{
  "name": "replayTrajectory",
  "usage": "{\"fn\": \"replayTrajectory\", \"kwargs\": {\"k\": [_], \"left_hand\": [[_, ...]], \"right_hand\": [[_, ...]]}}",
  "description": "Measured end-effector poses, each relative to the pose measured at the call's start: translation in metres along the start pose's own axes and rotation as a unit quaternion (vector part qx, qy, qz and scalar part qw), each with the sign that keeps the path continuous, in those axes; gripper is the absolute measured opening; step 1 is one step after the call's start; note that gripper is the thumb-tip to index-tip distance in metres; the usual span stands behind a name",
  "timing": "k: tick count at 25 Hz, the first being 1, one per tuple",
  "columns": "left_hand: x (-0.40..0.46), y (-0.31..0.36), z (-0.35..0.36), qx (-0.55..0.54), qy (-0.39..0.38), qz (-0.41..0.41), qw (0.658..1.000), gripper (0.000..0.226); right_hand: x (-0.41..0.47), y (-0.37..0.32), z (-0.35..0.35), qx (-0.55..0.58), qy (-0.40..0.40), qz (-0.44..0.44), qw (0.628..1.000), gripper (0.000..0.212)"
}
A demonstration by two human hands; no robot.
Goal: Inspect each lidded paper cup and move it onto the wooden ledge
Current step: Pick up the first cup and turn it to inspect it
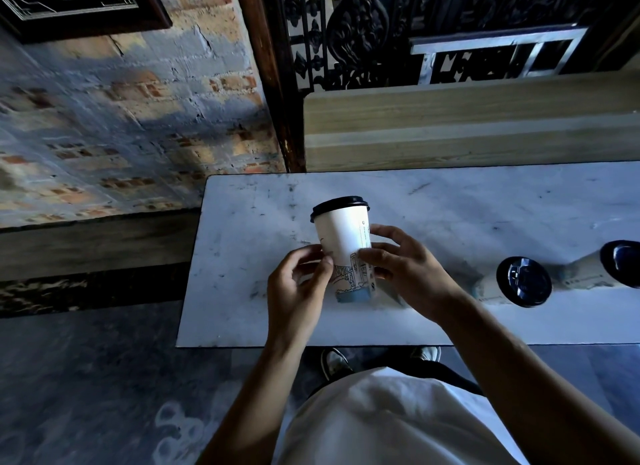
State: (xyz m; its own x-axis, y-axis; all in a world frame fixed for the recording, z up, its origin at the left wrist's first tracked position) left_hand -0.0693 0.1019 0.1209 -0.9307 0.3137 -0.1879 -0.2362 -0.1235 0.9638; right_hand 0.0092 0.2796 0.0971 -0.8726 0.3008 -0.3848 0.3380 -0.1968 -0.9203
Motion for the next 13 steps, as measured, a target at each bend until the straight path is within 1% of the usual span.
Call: {"fn": "replayTrajectory", "kwargs": {"k": [4, 7, 10, 13], "left_hand": [[0.001, 0.010, -0.004, 0.064, 0.001, 0.050, 0.997, 0.023], [0.003, 0.016, -0.003, 0.080, 0.002, 0.069, 0.994, 0.031], [0.004, 0.014, -0.004, 0.052, 0.025, 0.046, 0.997, 0.029], [0.003, 0.008, -0.004, 0.015, 0.032, 0.022, 0.999, 0.017]], "right_hand": [[0.000, 0.001, 0.001, 0.044, 0.004, 0.006, 0.999, 0.042], [-0.001, -0.001, 0.003, 0.020, -0.017, -0.002, 1.000, 0.040], [-0.001, -0.006, 0.007, -0.011, -0.043, -0.020, 0.999, 0.040], [0.001, -0.006, 0.005, 0.004, -0.033, -0.016, 0.999, 0.047]]}}
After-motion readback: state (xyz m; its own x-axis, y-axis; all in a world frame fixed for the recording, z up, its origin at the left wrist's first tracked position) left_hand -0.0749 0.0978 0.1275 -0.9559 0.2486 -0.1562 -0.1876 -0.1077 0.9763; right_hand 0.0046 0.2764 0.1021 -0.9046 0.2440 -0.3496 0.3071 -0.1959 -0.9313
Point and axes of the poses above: each hand's wrist, its own x-axis towards the middle knuckle, its own z-axis out of the palm, y = z × x, the point moved 9 cm from there along x, towards the middle knuckle, and after that the axes turned 15 degrees about -x, right-handed, at the moved point
